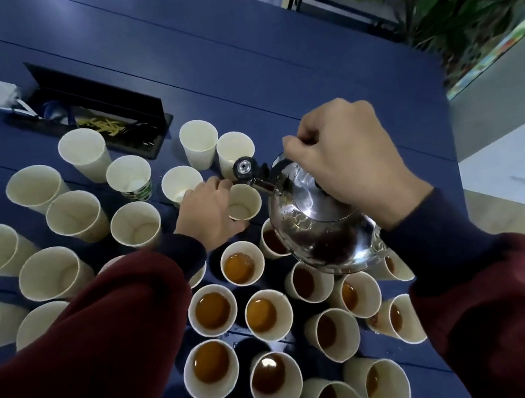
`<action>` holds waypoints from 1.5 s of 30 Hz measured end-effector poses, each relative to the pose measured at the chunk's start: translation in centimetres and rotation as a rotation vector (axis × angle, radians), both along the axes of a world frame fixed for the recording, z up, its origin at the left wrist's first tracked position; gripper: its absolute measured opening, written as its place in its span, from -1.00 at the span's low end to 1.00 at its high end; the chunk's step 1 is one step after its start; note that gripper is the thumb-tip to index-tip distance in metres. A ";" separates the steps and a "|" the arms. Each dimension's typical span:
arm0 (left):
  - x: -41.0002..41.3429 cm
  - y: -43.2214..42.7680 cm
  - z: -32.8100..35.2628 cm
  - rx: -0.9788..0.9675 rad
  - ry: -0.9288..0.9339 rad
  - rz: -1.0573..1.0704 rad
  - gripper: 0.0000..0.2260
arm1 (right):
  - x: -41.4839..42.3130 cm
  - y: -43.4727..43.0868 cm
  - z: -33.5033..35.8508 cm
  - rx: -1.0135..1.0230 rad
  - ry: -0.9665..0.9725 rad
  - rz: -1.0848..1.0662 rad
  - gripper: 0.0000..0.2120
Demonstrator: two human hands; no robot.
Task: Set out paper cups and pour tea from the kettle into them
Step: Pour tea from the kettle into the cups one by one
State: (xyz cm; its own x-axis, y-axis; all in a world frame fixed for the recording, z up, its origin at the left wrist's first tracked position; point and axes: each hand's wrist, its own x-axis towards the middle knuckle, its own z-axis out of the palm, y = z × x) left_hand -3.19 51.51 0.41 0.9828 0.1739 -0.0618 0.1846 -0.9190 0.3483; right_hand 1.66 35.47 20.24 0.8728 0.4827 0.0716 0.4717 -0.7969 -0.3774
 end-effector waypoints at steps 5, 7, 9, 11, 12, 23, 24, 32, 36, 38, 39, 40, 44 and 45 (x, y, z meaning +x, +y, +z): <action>-0.1 -0.4 0.0 -0.012 -0.016 0.048 -0.46 | 0.3 0.2 0.0 -0.057 -0.039 0.043 -0.69; -0.4 -0.6 0.1 -0.019 -0.009 0.066 -0.44 | 0.3 0.0 0.0 -0.069 -0.038 0.048 -0.70; -0.6 -0.9 0.3 -0.030 -0.001 0.080 -0.42 | 0.3 -0.3 0.0 -0.071 -0.041 0.049 -0.70; -0.8 -1.0 0.6 -0.035 0.014 0.089 -0.41 | 0.2 -0.8 -0.1 -0.064 -0.045 0.054 -0.70; -0.9 -1.1 0.7 -0.034 0.019 0.094 -0.41 | 0.2 -0.9 -0.2 -0.063 -0.046 0.057 -0.70; -1.2 -1.4 1.5 0.009 0.055 0.100 -0.35 | 0.8 -2.4 -0.3 0.003 -0.008 0.025 -0.70; -1.2 -1.4 1.6 0.009 0.056 0.093 -0.34 | 1.0 -2.6 -0.3 0.023 -0.006 0.010 -0.69; -0.2 1.9 5.1 -0.014 -0.059 0.067 -0.45 | 2.7 -3.1 1.8 0.272 0.195 0.018 -0.67; 1.5 4.9 6.5 -0.007 -0.041 0.036 -0.49 | 4.4 -3.0 2.7 0.387 0.252 0.087 -0.82; 2.4 6.0 6.7 -0.019 -0.021 0.013 -0.51 | 5.0 -2.7 3.1 0.399 0.215 0.109 -0.84; 2.9 6.5 6.7 -0.020 -0.009 0.002 -0.51 | 5.4 -2.4 3.4 0.385 0.183 0.110 -0.84; 3.3 6.8 6.7 -0.015 0.003 -0.009 -0.51 | 5.7 -2.1 3.7 0.362 0.144 0.111 -0.84; 4.9 7.6 6.4 -0.040 0.003 -0.048 -0.51 | 7.6 -1.0 4.3 0.450 0.124 0.121 -0.80; 5.5 7.7 6.4 -0.050 0.005 -0.061 -0.50 | 8.0 -0.6 4.3 0.491 0.125 0.123 -0.78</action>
State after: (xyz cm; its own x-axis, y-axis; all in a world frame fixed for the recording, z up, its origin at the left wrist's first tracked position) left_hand 2.31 59.26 6.78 0.9911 0.1106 -0.0735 0.1307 -0.9101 0.3933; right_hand 9.68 34.88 24.50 0.8281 0.5179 0.2146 0.4785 -0.4533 -0.7521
